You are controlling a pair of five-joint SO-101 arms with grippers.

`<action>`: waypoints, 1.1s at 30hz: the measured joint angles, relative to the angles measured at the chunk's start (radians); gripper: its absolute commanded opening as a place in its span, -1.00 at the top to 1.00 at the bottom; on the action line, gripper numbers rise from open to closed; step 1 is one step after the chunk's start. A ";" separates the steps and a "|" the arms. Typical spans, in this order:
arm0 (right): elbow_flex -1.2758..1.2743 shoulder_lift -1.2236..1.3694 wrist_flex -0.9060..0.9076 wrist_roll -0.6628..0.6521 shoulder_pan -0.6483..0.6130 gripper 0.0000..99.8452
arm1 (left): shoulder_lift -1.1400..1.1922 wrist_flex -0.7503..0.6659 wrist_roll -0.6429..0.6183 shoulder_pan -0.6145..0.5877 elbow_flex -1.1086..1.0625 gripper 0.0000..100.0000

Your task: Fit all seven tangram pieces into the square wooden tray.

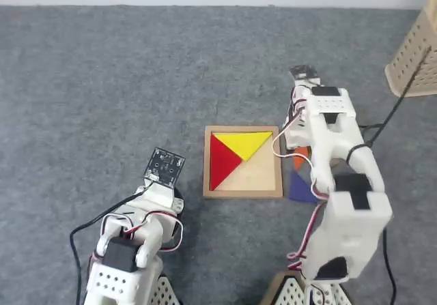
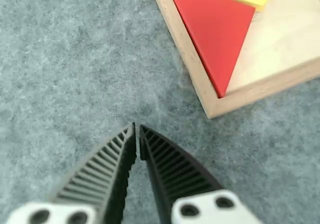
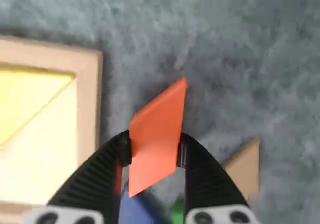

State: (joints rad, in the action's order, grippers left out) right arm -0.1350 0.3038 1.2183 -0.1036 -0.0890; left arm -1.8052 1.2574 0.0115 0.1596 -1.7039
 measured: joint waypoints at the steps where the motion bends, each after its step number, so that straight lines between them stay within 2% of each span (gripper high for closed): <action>1: 0.000 -0.032 0.025 0.025 -0.003 0.99 | 0.000 0.000 0.000 0.000 0.000 0.98; 4: -0.015 -0.143 0.091 0.107 -0.035 0.99 | 0.000 0.000 0.000 0.000 0.000 0.98; 7: -0.071 -0.233 0.123 0.195 -0.127 0.99 | 0.000 0.000 0.000 0.000 0.000 0.98; 12: -0.176 -0.261 0.044 0.233 -0.293 0.99 | 0.000 0.000 0.000 0.000 0.000 0.98; 21: -0.186 -0.166 -0.028 0.307 -0.298 0.98 | 0.000 0.000 0.000 0.000 0.000 0.98; 27: -0.186 -0.147 -0.028 0.307 -0.301 0.71 | 0.000 0.000 0.000 0.000 0.000 0.98; 33: -0.153 -0.147 -0.028 0.307 -0.302 0.70 | 0.000 0.000 0.000 0.000 0.000 0.98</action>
State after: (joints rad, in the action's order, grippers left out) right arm -0.2885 0.1565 1.1907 0.2033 -0.3913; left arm -1.8052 1.2574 0.0115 0.1596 -1.7039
